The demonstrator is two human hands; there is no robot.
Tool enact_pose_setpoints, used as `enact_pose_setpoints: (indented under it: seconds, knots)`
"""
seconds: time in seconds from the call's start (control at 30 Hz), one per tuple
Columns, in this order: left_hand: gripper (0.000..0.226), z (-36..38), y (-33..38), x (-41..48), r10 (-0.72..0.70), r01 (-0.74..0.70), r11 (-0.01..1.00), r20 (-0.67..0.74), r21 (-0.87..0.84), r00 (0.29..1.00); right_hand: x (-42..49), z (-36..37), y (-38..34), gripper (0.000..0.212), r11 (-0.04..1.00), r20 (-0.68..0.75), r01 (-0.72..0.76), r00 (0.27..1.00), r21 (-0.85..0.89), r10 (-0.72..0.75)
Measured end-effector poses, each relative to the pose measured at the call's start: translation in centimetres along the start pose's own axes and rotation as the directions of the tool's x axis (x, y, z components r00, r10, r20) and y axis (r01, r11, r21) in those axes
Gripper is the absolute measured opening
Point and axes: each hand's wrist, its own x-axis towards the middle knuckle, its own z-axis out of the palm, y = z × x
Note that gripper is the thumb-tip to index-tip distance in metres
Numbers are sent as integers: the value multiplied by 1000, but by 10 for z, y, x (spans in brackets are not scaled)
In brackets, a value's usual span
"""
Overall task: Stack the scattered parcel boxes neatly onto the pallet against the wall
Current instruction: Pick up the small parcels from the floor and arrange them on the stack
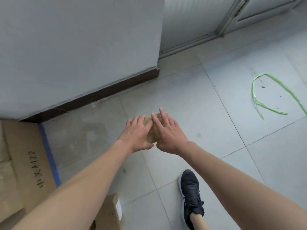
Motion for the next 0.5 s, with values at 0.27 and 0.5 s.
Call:
enact_pose_setpoints:
  seconds: [0.27, 0.5]
  knots:
    - [108, -105, -203, -248, -269, 259, 961, -119, -93, 956, 52, -53, -319, 111, 878, 72, 435, 900, -198, -430]
    - [100, -127, -335, -503, -535, 474, 833, -198, -284, 821, 51, -30, -602, 109, 638, 274, 727, 687, -256, -673]
